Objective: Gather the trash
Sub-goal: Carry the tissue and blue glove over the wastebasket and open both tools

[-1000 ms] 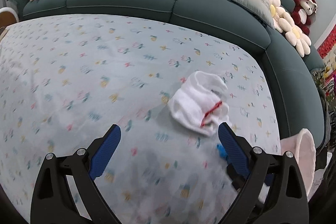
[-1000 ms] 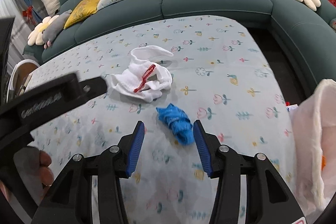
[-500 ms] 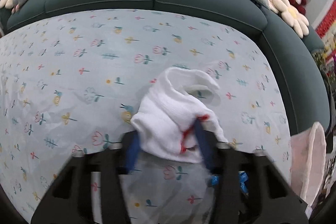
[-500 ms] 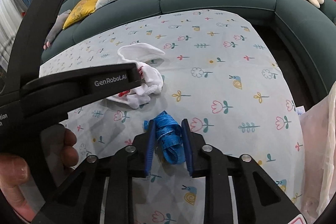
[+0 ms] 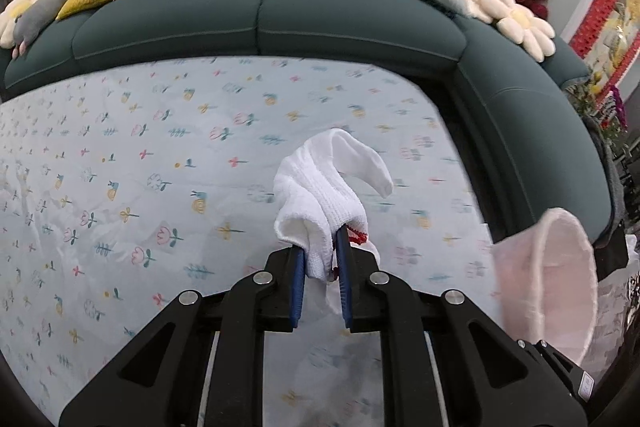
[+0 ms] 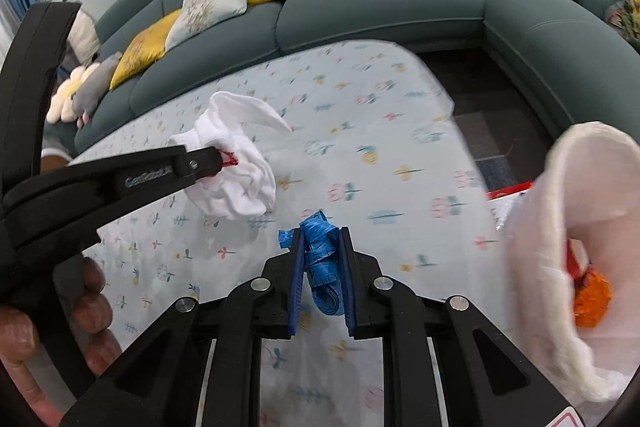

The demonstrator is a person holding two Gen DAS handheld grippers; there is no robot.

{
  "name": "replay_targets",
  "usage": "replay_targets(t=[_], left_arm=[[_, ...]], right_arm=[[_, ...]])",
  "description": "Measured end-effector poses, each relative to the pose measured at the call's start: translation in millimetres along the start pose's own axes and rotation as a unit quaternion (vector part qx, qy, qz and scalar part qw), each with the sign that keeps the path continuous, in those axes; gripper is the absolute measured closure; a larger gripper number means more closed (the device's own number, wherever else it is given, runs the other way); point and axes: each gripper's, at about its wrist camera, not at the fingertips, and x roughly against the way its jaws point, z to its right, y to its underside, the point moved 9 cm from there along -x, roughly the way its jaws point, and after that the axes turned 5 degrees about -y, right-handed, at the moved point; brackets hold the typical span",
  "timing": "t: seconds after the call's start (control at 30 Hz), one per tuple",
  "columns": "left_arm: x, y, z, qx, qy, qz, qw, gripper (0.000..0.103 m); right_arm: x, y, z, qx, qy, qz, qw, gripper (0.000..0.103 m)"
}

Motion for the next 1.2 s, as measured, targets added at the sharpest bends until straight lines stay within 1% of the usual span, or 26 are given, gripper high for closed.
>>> replay_targets(t=[0.27,0.47,0.57,0.77,0.93,1.03,1.2], left_arm=[[47.1,3.2,60.5,-0.029,0.028,0.022,0.9989,0.089],[74.7,12.1,113.8,-0.058,0.055,0.031,0.9963,0.089],[85.8,19.6,147.1,-0.078,0.068,0.034,0.9941,0.089],[95.3,37.4,195.7,-0.109,0.088,0.030,0.9896,0.089],[97.9,50.3,231.7,-0.132,0.106,0.022,0.9853,0.089],[96.4,54.9,245.6,-0.142,0.110,0.019,0.9836,0.089],[91.0,61.9,262.9,-0.144,0.122,0.003,0.9821,0.085]], right_arm=[[66.1,-7.3,35.2,-0.024,0.015,0.048,0.998,0.087],[115.6,-7.7,77.1,-0.049,0.035,0.082,0.995,0.087],[142.0,-5.5,103.4,-0.065,0.048,0.100,0.992,0.087],[178.0,-0.1,148.0,-0.088,0.068,0.123,0.986,0.087],[198.0,5.3,175.6,-0.103,0.080,0.137,0.982,0.087],[204.9,8.4,189.8,-0.113,0.085,0.141,0.980,0.087],[210.4,12.4,206.6,-0.124,0.091,0.143,0.978,0.087]])
